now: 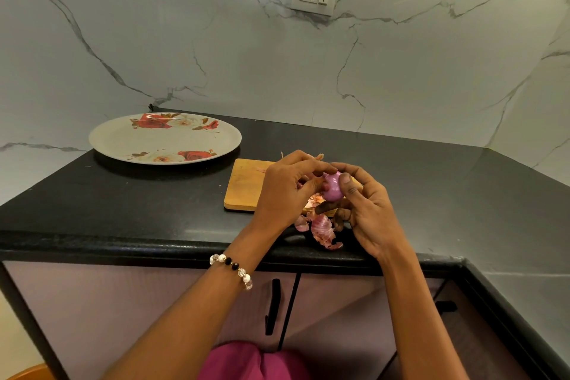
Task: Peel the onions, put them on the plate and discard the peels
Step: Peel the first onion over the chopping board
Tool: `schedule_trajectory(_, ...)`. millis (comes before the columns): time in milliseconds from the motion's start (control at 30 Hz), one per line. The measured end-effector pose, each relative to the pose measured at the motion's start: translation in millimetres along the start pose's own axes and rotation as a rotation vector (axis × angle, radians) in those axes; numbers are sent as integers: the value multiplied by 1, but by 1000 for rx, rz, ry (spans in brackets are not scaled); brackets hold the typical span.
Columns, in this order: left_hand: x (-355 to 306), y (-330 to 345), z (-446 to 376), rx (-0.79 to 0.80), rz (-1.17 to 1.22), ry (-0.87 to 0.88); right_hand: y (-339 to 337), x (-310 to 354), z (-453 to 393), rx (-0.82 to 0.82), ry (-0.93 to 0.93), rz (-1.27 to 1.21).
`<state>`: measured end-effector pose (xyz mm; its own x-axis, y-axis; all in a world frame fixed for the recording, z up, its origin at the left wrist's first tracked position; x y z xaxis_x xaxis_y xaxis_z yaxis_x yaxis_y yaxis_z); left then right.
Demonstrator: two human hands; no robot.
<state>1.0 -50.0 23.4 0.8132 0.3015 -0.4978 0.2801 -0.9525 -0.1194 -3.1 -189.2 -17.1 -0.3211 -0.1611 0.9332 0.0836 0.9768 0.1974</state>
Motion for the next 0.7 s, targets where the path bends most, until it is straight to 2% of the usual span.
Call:
schedule_trajectory(333,0,-8,-1,-63,-20,6,-1,-3,-2,-1,0,40)
schedule_trajectory(700,1,-4,0,-21,0,0,-3,-6,-4,-11,-2,61)
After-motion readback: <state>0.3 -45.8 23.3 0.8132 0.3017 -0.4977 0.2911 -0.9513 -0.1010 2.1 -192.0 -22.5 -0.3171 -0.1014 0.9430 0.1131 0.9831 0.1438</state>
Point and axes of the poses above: each hand's wrist, its own z-axis away from the middle knuckle, its own y-axis out of the palm, x = y × z, the point moved 8 cm from there along -z, towards the middle knuckle, and after that the axes turned 11 degrees about -x, right-handed, at the moved point
